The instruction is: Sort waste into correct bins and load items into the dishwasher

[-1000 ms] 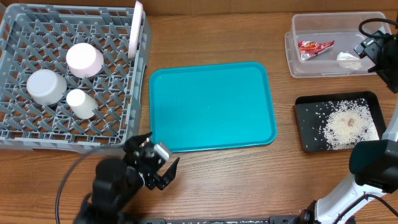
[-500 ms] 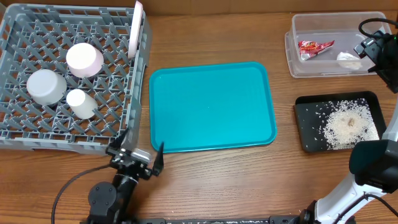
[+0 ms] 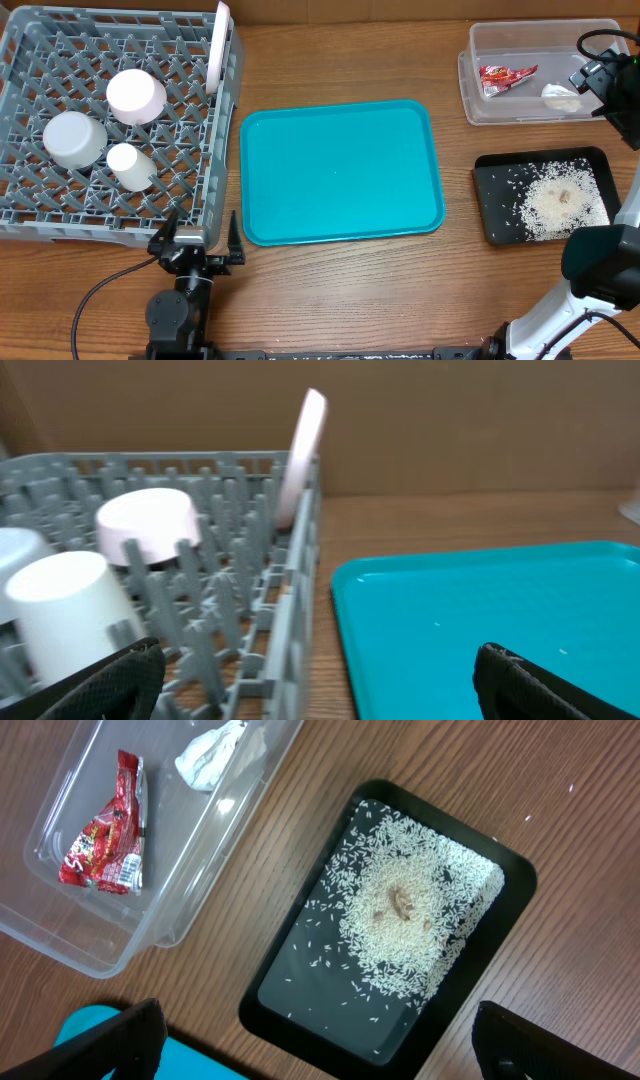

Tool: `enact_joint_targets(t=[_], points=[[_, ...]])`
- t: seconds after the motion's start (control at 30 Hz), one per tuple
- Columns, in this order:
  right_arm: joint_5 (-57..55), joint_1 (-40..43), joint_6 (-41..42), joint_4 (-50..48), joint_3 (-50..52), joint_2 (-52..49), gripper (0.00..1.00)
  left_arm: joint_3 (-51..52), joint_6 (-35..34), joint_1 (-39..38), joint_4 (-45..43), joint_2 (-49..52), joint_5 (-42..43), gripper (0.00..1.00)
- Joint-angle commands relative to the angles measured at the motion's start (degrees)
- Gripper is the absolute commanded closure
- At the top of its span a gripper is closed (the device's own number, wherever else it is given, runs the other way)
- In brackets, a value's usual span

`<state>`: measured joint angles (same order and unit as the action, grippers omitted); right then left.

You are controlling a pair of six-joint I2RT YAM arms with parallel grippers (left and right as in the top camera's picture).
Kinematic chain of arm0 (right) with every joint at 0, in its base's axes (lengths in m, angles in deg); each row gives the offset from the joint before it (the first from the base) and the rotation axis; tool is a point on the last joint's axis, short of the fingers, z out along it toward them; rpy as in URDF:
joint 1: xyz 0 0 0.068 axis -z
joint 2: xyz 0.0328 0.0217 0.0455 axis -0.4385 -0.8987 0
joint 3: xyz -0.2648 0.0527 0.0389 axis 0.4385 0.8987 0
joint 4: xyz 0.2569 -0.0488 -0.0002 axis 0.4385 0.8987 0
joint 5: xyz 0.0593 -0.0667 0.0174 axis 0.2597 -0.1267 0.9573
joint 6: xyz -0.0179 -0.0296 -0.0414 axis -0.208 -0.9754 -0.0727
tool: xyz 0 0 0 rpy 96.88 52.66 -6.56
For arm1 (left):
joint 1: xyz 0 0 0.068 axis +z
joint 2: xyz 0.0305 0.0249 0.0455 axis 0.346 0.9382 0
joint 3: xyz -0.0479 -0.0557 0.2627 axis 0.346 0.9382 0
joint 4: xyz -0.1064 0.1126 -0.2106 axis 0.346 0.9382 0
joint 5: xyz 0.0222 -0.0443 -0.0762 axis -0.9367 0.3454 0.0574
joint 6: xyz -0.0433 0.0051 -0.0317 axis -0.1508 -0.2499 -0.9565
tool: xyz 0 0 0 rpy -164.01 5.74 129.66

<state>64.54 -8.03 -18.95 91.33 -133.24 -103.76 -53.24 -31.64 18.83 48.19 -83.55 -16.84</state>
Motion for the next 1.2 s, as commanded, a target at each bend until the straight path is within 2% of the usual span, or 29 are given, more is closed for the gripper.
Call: enact_joint_targets(t=[0.0, 0.13, 1.17], points=[[-0.4, 0.1, 0.0, -0.1, -0.7, 0.2, 0.00, 0.2, -1.3, 3.2, 0.0, -0.7, -1.3, 0.00], [-0.4, 0.1, 0.0, -0.1, -0.7, 0.2, 0.00, 0.2, -1.2, 5.5, 0.0, -0.7, -1.3, 0.00], [-0.4, 0.1, 0.0, -0.1, -0.7, 0.2, 0.00, 0.2, -1.2, 5.5, 0.0, -0.7, -1.3, 0.00]])
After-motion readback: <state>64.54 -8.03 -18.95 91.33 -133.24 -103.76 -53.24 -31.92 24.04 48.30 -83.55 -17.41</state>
